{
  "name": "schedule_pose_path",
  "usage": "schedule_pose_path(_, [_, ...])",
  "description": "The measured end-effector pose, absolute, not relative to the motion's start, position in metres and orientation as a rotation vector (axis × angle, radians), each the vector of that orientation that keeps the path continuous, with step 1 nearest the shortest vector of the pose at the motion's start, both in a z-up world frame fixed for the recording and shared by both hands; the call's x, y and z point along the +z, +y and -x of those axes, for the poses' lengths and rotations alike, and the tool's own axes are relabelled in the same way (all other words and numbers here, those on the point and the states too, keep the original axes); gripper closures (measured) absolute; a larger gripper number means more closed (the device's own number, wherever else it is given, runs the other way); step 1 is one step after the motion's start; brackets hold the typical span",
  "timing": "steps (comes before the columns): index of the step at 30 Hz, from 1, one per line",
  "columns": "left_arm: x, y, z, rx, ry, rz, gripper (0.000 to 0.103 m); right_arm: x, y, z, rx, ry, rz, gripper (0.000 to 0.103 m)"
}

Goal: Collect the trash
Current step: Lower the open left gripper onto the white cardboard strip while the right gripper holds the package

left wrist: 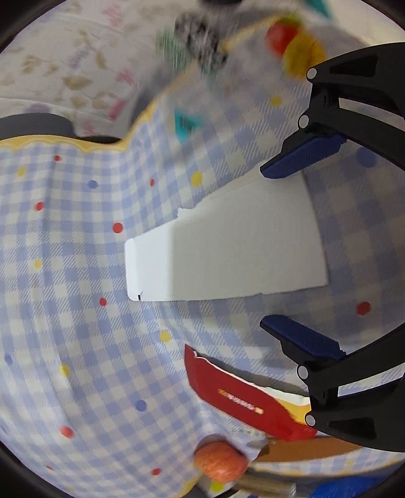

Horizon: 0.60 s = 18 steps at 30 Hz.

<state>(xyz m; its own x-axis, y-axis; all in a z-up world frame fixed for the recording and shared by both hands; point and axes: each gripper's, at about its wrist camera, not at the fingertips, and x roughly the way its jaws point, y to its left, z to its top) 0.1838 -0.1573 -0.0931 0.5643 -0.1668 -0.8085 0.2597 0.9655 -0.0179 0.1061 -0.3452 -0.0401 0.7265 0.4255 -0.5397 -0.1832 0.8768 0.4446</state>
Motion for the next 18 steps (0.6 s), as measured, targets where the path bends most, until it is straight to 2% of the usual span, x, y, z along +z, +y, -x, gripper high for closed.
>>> schedule_pose_path(3, [-0.086,-0.133,-0.173,-0.27,0.922,-0.044,0.017,-0.046,-0.365,-0.117,0.404,0.671,-0.559,0.101])
schedule_pose_path(6, [-0.078,-0.119,-0.167,-0.261,0.902,-0.036,0.017,-0.063,-0.375,-0.13,0.329,0.758,-0.591,0.101])
schedule_pose_path(11, [-0.078,-0.11,-0.167,-0.273,0.899,-0.018,0.018,-0.099,-0.359,-0.142,0.217,0.924,-0.484,0.101])
schedule_pose_path(18, [-0.09,-0.099,-0.183,-0.307,0.946,0.045,0.022,-0.092,-0.291,-0.148,0.298,0.918,-0.213,0.101])
